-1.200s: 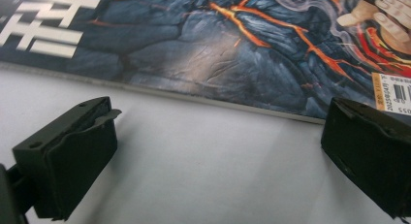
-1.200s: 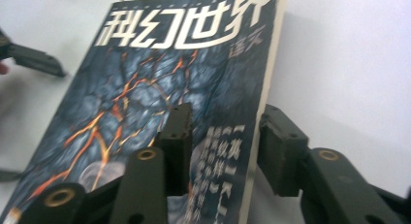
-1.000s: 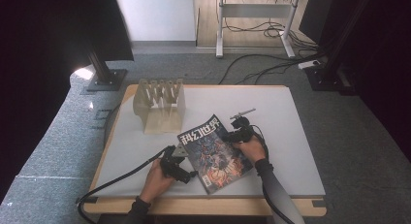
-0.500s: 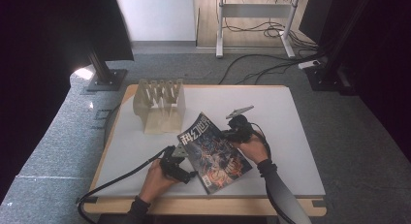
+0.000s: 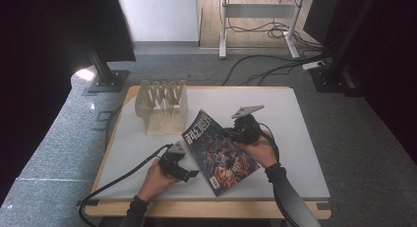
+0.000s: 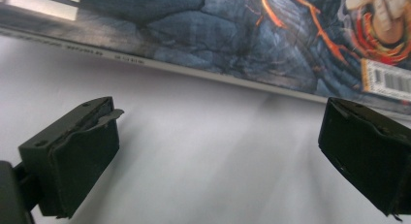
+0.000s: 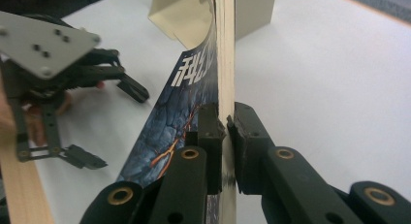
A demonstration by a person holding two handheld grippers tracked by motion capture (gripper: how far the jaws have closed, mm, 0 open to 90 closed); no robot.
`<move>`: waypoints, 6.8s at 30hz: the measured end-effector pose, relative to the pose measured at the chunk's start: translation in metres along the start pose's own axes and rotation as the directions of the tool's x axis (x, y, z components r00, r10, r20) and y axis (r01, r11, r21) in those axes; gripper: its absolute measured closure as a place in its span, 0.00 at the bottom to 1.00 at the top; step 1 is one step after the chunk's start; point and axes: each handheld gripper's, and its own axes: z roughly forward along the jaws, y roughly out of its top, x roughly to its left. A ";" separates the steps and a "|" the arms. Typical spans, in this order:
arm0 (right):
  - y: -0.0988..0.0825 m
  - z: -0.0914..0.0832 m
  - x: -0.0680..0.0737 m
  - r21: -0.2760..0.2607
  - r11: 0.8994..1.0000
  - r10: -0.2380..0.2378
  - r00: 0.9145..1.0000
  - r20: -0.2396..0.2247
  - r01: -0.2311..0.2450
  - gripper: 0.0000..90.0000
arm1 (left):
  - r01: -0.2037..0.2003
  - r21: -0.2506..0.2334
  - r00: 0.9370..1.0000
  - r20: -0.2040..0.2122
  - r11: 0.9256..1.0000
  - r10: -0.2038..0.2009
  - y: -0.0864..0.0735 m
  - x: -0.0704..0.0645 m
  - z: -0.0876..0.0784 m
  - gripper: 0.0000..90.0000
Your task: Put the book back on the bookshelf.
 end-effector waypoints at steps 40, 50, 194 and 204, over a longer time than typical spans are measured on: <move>0.011 -0.033 0.010 -0.091 0.994 -0.069 0.997 -0.037 0.065 0.90 | 0.102 -0.142 0.995 0.006 0.985 -0.102 0.060 0.020 -0.035 0.46; 0.010 -0.035 0.006 -0.090 0.994 -0.070 0.997 -0.016 0.069 0.90 | 0.092 -0.174 0.996 0.017 0.980 -0.090 0.073 0.017 -0.060 0.69; -0.156 0.009 -0.057 0.040 0.987 0.135 0.942 0.306 -0.154 0.00 | 0.165 -0.316 0.867 -0.406 0.934 -0.290 0.055 0.087 -0.236 0.92; -0.156 0.009 -0.057 0.040 0.987 0.134 0.943 0.306 -0.153 0.00 | 0.185 -0.353 0.842 -0.425 0.917 -0.333 0.068 0.108 -0.217 0.92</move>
